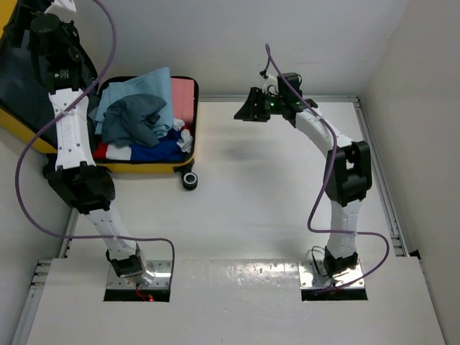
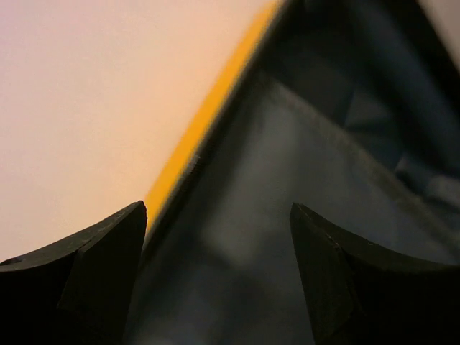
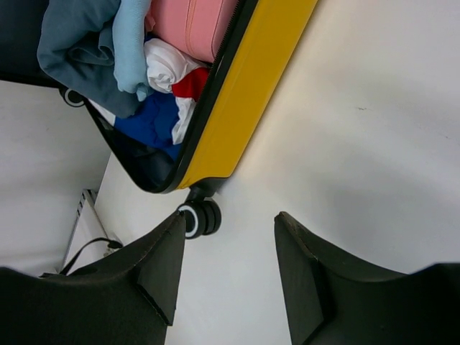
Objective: Pack the luggage
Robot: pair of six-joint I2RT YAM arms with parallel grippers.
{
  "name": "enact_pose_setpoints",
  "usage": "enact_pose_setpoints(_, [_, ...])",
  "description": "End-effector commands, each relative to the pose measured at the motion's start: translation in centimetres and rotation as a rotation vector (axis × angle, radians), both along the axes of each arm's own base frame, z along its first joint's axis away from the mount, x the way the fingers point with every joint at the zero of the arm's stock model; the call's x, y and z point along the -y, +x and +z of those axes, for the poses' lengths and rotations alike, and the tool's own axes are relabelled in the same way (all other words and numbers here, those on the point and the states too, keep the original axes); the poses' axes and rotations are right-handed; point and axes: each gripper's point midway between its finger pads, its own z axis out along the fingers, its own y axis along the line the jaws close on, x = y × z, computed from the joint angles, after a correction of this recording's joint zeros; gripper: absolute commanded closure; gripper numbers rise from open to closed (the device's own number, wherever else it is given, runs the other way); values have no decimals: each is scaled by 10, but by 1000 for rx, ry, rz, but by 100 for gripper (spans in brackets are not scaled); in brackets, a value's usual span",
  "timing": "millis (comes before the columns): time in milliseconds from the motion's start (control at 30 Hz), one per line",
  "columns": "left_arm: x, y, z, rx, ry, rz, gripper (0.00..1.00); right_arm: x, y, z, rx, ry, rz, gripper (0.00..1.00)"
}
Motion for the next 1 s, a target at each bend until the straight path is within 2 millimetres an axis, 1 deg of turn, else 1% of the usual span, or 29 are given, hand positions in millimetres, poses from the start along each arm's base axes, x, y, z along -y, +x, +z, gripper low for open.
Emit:
enact_pose_setpoints(0, [-42,-22,10,-34,60,138,18,-2,1,24,73,15,7,48])
enact_pose_setpoints(67, [-55,-17,0,-53,65,152,18,-2,1,24,73,14,4,48])
enact_pose_setpoints(100, [-61,-17,-1,-53,73,164,18,-4,1,22,70,12,8,48])
enact_pose_setpoints(133, [-67,-21,1,-52,80,180,18,-3,2,23,74,13,6,48])
enact_pose_setpoints(167, [-68,-18,-2,-50,81,180,18,-3,1,22,71,11,5,48])
enact_pose_setpoints(200, [-73,-22,2,-42,83,191,18,-4,0,22,74,7,7,48])
enact_pose_setpoints(267, [-72,-21,4,-34,89,181,19,-6,0,21,79,4,7,48])
enact_pose_setpoints(300, [-74,-16,-5,-53,83,180,21,-4,-1,21,75,2,5,48])
enact_pose_setpoints(333, [-74,-15,-7,-53,74,178,27,-5,-2,19,69,2,5,48])
enact_pose_setpoints(367, [-72,-11,-10,-43,56,152,32,-4,-2,21,77,1,6,48])
enact_pose_setpoints(400, [-65,-13,1,-19,62,111,38,-5,-4,18,68,-2,9,48])
enact_pose_setpoints(433, [-63,-10,-9,-47,57,94,51,-4,-4,18,69,-2,6,48])
enact_pose_setpoints(500, [-44,-2,-12,-55,67,45,65,-3,-5,15,65,-6,6,48])
enact_pose_setpoints(533, [-26,7,-16,-63,71,-8,78,-3,-6,16,64,-6,4,48])
enact_pose_setpoints(600, [-3,18,-16,-27,37,-99,91,-4,-8,17,70,-11,11,48])
enact_pose_setpoints(633, [25,31,-14,-19,30,-201,96,-1,-10,15,66,-20,11,48])
enact_pose_setpoints(667, [45,40,-19,-33,17,-274,98,0,-10,16,68,-21,10,48])
enact_pose_setpoints(700, [93,53,-16,-9,-10,-423,95,3,-12,16,70,-30,13,48])
enact_pose_setpoints(733, [95,49,-16,-1,-35,-430,95,5,-12,14,68,-32,11,48])
enact_pose_setpoints(767, [166,65,-22,-40,-41,-692,70,6,-14,13,59,-33,10,48])
enact_pose_setpoints(800, [211,59,-10,-12,-50,-855,50,10,-15,14,53,-32,3,48])
enact_pose_setpoints(833, [306,48,-7,-2,-122,-1207,30,13,-16,9,38,-32,0,48])
enact_pose_setpoints(867, [353,31,4,19,-176,-1367,15,17,-16,7,23,-32,-10,48])
enact_pose_setpoints(900, [397,14,20,61,-225,-1527,0,24,-15,5,12,-30,-20,48])
enact_pose_setpoints(933, [443,4,16,49,-402,-1690,0,26,-16,2,0,-30,-26,48])
enact_pose_setpoints(967, [501,-46,47,72,-413,-1933,0,29,-17,1,-9,-30,-31,48])
